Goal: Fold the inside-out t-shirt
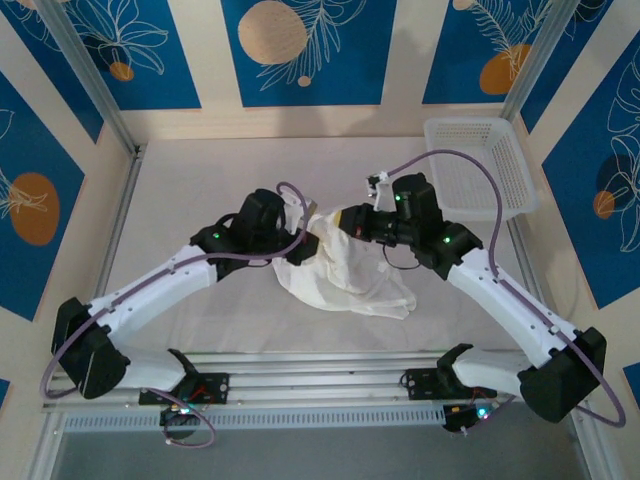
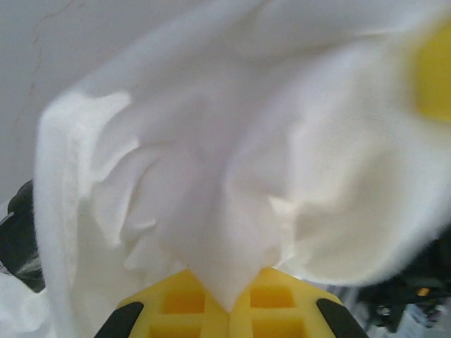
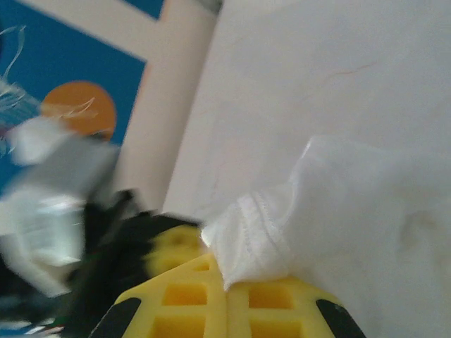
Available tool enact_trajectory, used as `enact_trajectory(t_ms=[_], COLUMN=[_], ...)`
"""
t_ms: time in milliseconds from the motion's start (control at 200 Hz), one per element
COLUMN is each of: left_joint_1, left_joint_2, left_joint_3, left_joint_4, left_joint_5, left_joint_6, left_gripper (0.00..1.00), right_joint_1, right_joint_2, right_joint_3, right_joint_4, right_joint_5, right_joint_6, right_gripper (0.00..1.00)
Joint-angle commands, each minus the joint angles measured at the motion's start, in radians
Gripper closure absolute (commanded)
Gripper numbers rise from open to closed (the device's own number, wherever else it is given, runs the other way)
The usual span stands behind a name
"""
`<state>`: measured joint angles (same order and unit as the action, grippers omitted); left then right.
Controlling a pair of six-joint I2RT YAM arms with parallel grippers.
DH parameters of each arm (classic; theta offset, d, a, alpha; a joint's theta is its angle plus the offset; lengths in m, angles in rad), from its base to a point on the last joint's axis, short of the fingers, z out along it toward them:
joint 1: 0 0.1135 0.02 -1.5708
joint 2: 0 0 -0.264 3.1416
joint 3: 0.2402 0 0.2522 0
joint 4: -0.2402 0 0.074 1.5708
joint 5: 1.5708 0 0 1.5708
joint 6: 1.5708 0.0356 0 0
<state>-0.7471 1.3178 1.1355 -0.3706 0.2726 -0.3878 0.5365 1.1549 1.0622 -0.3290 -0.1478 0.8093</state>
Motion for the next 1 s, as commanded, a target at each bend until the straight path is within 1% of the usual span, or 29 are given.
enact_trajectory(t_ms=[0,55,135,175,245,265,305,380,430,480,540,580,640,695,745,770,810,855,895,935,955,995], left_joint_1=[0.043,0.055,0.060,0.060,0.061,0.061,0.060,0.060,0.060,0.060,0.060,0.059,0.052,0.038,0.019,0.008,-0.004,-0.012,-0.014,-0.015,-0.016,-0.018], left_joint_2=[-0.094,-0.124,-0.140,-0.135,-0.124,-0.121,-0.112,-0.099,-0.093,-0.087,-0.075,-0.064,-0.045,-0.029,-0.022,-0.018,-0.015,-0.016,-0.020,-0.029,-0.034,-0.042], left_joint_3=[0.076,0.095,0.130,0.149,0.158,0.155,0.150,0.139,0.133,0.132,0.152,0.173,0.206,0.234,0.249,0.254,0.261,0.262,0.258,0.251,0.245,0.236], left_joint_4=[0.046,0.047,0.020,-0.008,-0.035,-0.041,-0.046,-0.039,-0.020,-0.009,-0.022,-0.036,-0.049,-0.048,-0.033,-0.025,-0.012,-0.004,0.006,0.023,0.035,0.054], left_joint_5=[0.158,0.186,0.206,0.213,0.203,0.194,0.179,0.179,0.195,0.203,0.202,0.204,0.214,0.229,0.232,0.231,0.228,0.217,0.209,0.210,0.212,0.216], left_joint_6=[-0.142,-0.189,-0.212,-0.209,-0.206,-0.206,-0.204,-0.208,-0.217,-0.231,-0.238,-0.235,-0.238,-0.246,-0.255,-0.262,-0.274,-0.294,-0.308,-0.319,-0.320,-0.321], left_gripper=[1.00,1.00,1.00,1.00,1.00,1.00,1.00,1.00,1.00,1.00,1.00,1.00,1.00,1.00,1.00,1.00,1.00,1.00,1.00,1.00,1.00,1.00], right_joint_1=[-0.077,-0.090,-0.087,-0.083,-0.075,-0.073,-0.068,-0.045,-0.006,0.047,0.130,0.192,0.286,0.362,0.397,0.399,0.391,0.382,0.381,0.380,0.378,0.375], right_joint_2=[0.023,0.047,0.051,0.031,-0.029,-0.051,-0.098,-0.207,-0.269,-0.309,-0.314,-0.296,-0.252,-0.205,-0.164,-0.147,-0.123,-0.101,-0.085,-0.071,-0.066,-0.060], right_joint_3=[-0.075,-0.096,-0.104,-0.106,-0.115,-0.119,-0.124,-0.156,-0.182,-0.200,-0.208,-0.198,-0.168,-0.149,-0.150,-0.153,-0.158,-0.169,-0.181,-0.185,-0.184,-0.183], right_joint_4=[-0.093,-0.112,-0.118,-0.110,-0.074,-0.062,-0.039,0.032,0.090,0.154,0.210,0.210,0.191,0.203,0.263,0.298,0.344,0.400,0.438,0.449,0.444,0.421], right_joint_5=[0.065,0.081,0.042,0.024,0.014,0.015,0.024,0.078,0.124,0.108,0.085,0.110,0.203,0.374,0.549,0.602,0.625,0.599,0.568,0.541,0.532,0.502], right_joint_6=[-0.039,-0.107,-0.180,-0.189,-0.192,-0.193,-0.197,-0.213,-0.242,-0.306,-0.398,-0.460,-0.562,-0.638,-0.672,-0.675,-0.689,-0.723,-0.750,-0.755,-0.751,-0.735], right_gripper=[1.00,1.00,1.00,0.93,0.71,0.66,0.60,0.53,0.48,0.47,0.42,0.38,0.34,0.30,0.30,0.30,0.30,0.32,0.38,0.46,0.53,0.73])
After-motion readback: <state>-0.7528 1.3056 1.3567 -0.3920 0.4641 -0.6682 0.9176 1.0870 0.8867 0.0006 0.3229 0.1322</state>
